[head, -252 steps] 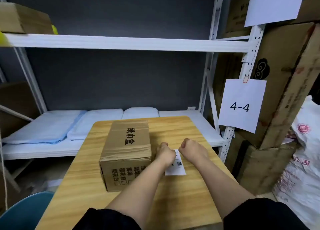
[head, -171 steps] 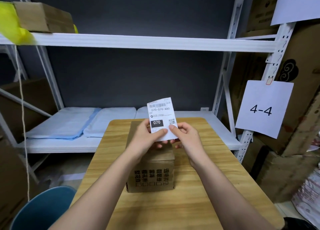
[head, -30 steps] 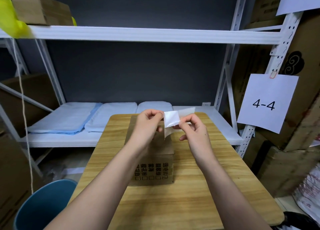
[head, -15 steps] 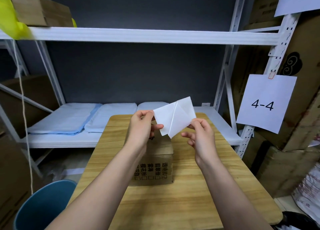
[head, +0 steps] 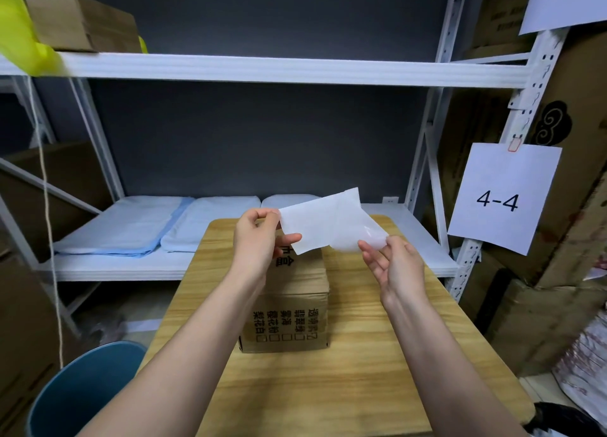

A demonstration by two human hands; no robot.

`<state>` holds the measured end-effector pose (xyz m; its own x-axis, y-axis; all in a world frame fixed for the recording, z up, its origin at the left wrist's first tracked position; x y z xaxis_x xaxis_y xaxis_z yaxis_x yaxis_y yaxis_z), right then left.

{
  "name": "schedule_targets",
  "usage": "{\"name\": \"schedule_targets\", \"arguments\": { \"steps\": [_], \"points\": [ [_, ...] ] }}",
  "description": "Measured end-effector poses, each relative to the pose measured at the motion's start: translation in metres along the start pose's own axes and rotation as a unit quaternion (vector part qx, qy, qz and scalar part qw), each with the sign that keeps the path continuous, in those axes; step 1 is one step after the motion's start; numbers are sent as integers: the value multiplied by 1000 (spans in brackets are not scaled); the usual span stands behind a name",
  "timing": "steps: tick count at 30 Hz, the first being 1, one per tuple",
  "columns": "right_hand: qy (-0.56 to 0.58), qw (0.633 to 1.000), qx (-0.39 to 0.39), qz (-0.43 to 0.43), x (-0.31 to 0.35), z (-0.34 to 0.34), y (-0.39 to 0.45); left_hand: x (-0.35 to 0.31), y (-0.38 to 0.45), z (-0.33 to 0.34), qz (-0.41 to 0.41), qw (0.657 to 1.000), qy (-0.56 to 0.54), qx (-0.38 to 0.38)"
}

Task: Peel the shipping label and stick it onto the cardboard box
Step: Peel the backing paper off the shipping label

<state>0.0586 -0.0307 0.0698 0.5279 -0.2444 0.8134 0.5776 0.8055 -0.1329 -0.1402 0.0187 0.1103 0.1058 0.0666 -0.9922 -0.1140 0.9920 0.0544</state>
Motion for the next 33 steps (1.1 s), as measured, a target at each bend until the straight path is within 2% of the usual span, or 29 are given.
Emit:
{"name": "schedule_targets", "arguments": {
  "steps": [15, 21, 28, 33],
  "points": [
    [-57, 996, -45, -45, 7, -18, 17, -5, 15, -14, 55, 994, 95, -23],
    [-67, 994, -46, -74, 6, -20, 18, -6, 13, -11, 63, 996, 61, -24],
    [-26, 993, -26, -112, 9, -21, 19, -9, 6, -3, 104, 993, -18, 53],
    [24, 992, -12, -123, 14, -22, 17, -8, 4, 1, 95, 991, -50, 77]
  ]
}}
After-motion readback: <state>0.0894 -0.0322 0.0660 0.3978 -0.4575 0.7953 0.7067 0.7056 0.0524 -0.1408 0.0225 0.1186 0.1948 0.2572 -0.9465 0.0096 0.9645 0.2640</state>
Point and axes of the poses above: each hand's wrist, its own y-axis towards the middle knuckle, its own z-axis out of the palm, x = y × z, the point moved 4 cm from there along y, towards the middle knuckle, and after that the axes turned 2 degrees about -x, right-handed, at the moved point
